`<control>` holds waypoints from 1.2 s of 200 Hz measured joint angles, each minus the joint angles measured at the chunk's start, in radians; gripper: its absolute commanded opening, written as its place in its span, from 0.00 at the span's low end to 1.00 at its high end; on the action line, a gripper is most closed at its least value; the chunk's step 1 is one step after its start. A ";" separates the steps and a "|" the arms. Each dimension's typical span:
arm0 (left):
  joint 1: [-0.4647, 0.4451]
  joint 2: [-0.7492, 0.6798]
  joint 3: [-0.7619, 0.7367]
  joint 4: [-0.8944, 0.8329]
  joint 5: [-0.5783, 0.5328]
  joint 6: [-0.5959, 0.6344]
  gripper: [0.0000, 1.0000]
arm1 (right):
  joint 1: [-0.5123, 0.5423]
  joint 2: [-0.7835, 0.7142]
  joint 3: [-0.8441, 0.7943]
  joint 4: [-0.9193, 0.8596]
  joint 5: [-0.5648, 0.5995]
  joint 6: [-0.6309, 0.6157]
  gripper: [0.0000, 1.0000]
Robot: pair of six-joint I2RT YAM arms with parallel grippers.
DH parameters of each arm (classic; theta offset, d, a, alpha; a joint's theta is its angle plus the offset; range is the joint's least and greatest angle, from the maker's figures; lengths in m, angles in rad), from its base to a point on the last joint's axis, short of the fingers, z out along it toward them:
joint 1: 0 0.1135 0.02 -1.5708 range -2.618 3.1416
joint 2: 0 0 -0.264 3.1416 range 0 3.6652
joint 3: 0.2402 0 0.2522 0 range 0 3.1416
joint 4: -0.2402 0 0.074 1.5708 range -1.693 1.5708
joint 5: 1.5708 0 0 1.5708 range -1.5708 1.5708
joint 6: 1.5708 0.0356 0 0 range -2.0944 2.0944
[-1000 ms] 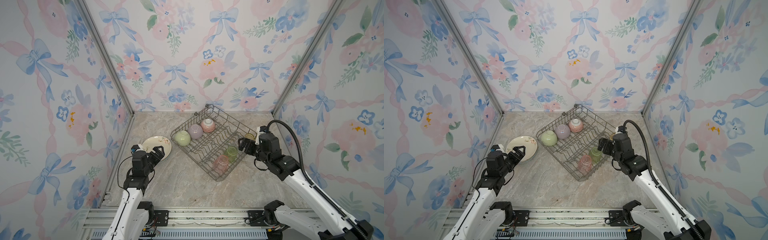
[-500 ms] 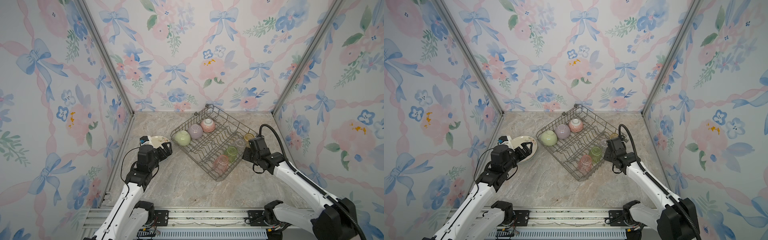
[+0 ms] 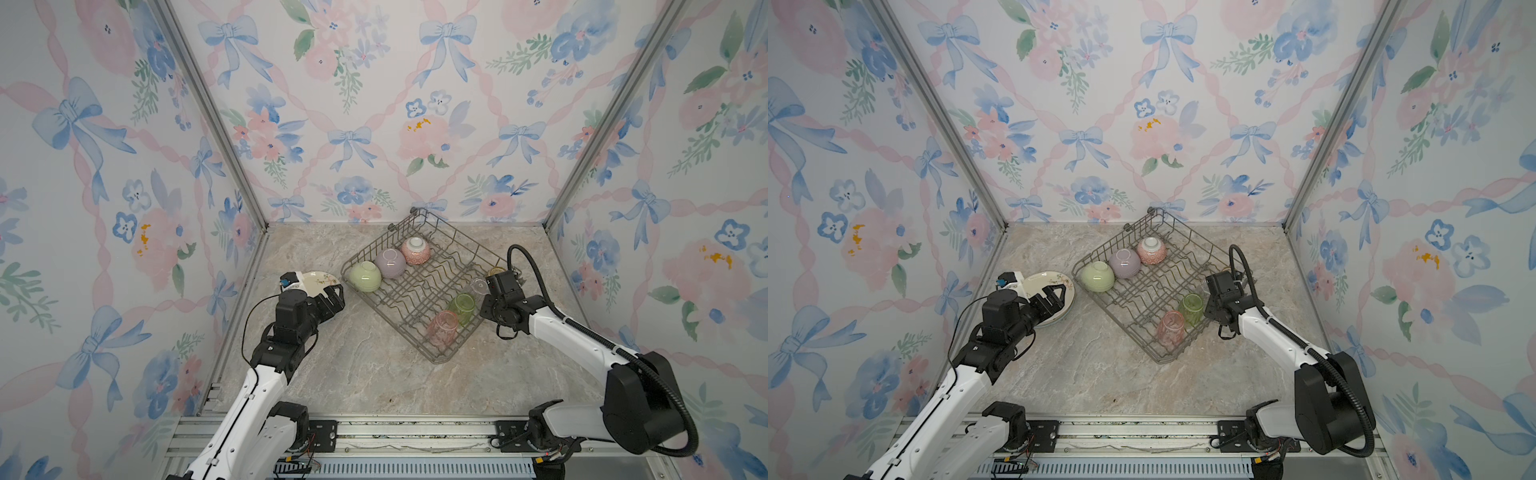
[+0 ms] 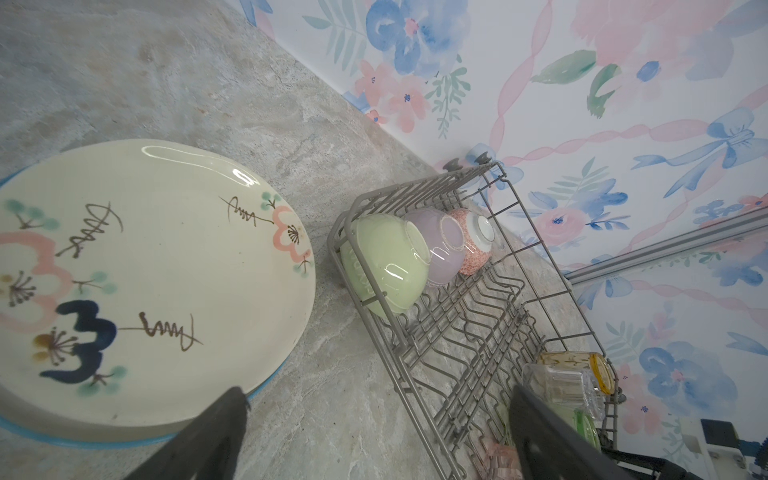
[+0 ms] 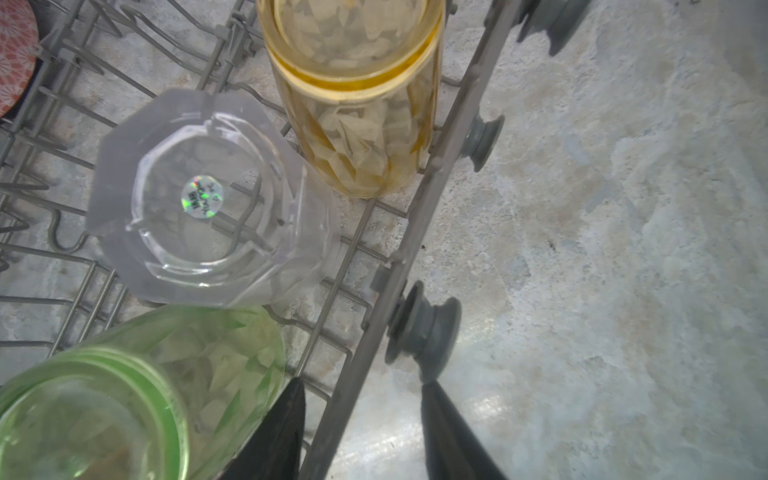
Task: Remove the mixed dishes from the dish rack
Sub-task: 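Withdraw the left gripper while the right gripper reaches to the glass cups in the rack, then lower the right gripper over the pink glass cup and close on it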
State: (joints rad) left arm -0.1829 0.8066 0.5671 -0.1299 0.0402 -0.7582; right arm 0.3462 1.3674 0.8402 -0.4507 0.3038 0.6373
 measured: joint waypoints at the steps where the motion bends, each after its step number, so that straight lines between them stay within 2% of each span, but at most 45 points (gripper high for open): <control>1: 0.000 0.000 0.000 0.000 0.000 0.000 0.98 | 0.000 0.001 0.000 0.000 0.000 0.000 0.44; 34: -0.001 0.000 0.000 0.000 0.001 0.000 0.98 | -0.049 0.028 0.031 0.030 -0.008 -0.011 0.36; 99: -0.008 0.002 0.000 0.000 0.006 0.000 0.98 | -0.160 0.158 0.148 0.055 -0.071 -0.094 0.36; 139: -0.014 0.017 0.009 0.000 0.024 0.007 0.98 | -0.234 0.260 0.262 0.049 -0.165 -0.156 0.36; 164: -0.019 0.032 0.019 0.000 0.034 0.016 0.98 | -0.254 0.314 0.330 0.043 -0.185 -0.198 0.44; 183: -0.025 0.045 0.027 0.000 0.040 0.023 0.98 | -0.256 0.319 0.342 0.042 -0.185 -0.214 0.46; 206: -0.039 0.064 0.038 0.000 0.043 0.026 0.98 | -0.256 0.313 0.343 0.040 -0.185 -0.234 0.55; 240: -0.074 0.105 0.056 0.000 0.042 0.035 0.98 | -0.227 0.232 0.340 0.033 -0.130 -0.264 0.77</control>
State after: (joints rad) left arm -0.2573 0.9112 0.6235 -0.1295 0.0826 -0.7231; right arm 0.1192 1.5997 1.1797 -0.4179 0.1738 0.3733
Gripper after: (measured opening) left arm 0.980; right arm 0.675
